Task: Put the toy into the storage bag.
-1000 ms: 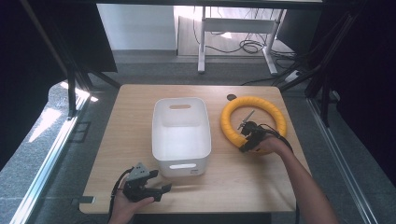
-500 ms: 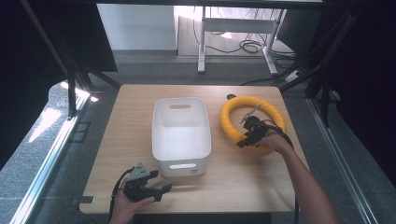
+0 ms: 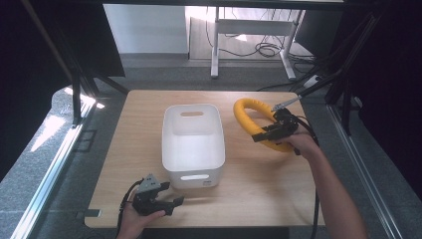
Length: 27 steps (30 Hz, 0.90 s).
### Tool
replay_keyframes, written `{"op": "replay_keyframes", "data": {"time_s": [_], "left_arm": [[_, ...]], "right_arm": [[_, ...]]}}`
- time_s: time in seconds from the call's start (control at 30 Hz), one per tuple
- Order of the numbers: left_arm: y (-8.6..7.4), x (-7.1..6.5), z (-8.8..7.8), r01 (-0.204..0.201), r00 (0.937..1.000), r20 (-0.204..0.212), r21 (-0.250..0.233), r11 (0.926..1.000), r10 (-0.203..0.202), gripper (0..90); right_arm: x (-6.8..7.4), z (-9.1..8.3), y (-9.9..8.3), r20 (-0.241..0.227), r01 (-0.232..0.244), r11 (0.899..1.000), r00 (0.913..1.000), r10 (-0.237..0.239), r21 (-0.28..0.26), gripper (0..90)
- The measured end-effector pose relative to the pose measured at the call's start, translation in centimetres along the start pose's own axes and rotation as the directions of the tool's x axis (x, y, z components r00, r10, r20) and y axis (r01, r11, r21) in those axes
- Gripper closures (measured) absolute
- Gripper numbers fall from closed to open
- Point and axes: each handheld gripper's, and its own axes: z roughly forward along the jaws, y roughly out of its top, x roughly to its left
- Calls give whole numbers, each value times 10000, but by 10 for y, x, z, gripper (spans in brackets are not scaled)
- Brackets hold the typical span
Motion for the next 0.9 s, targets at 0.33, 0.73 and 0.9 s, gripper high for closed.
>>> {"op": "replay_keyframes", "data": {"time_s": [0.33, 0.73, 0.9], "left_arm": [[0, 0, 0, -11, 10000, 9, -8, 10000, 11, 213], [1, -1, 0, -3, 10000, 7, -28, 10000, 3, 213], [1, -1, 0, 3, 10000, 1, -37, 10000, -3, 213]], "right_arm": [[3, -14, 4, -118, -64, 9957, 9999, 54, -926, 520], [7, -37, 6, -221, -58, 9720, 9998, 6, -2350, 522], [11, -43, 7, -262, -17, 9641, 9996, -55, -2656, 522]]}}
